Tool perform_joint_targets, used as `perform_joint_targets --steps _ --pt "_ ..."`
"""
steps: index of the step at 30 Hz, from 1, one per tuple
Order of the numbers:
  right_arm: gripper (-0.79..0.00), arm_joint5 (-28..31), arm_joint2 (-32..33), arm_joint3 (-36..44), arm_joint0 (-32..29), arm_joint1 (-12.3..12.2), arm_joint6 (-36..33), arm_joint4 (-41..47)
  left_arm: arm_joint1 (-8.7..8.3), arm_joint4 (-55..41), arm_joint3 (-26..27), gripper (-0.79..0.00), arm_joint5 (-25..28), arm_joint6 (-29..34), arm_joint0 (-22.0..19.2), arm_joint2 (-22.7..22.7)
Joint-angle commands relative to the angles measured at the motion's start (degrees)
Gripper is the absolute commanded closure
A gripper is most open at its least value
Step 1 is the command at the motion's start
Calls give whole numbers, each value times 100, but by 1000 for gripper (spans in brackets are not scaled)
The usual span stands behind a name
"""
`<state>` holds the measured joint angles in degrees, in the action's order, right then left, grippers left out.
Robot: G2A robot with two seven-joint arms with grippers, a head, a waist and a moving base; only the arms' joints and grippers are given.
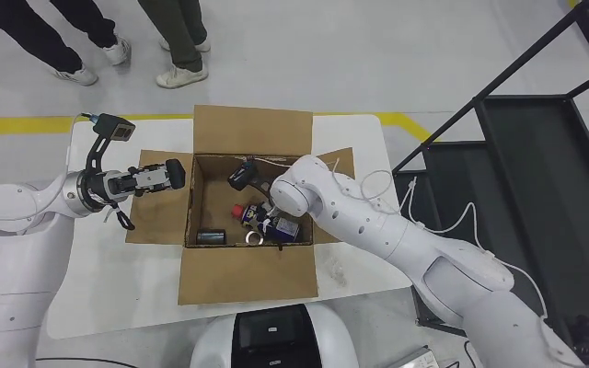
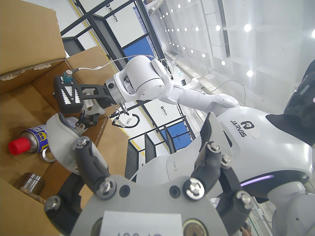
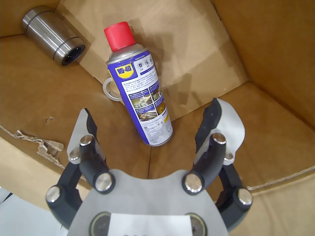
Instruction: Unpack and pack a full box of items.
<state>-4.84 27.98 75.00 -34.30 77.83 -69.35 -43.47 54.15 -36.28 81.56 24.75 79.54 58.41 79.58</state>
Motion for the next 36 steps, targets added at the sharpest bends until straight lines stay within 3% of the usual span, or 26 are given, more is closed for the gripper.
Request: perform_joint_targets --steps 1,10,24,34,36 --pt "-785 233 -49 -80 14 23 -88 -40 0 0 0 -785 0 0 0 0" --pt "-785 778 -456 -695 211 345 -327 -38 0 0 0 -785 0 0 0 0" --pt "-785 893 -880 -1961 458 1024 -17 18 0 0 0 -785 0 0 0 0" --pt "-449 1225 -1008 -2689 494 1401 246 54 0 0 0 -785 0 0 0 0" --pt "-289 1248 -1010 -2816 503 1458 291 46 0 0 0 -785 0 0 0 0"
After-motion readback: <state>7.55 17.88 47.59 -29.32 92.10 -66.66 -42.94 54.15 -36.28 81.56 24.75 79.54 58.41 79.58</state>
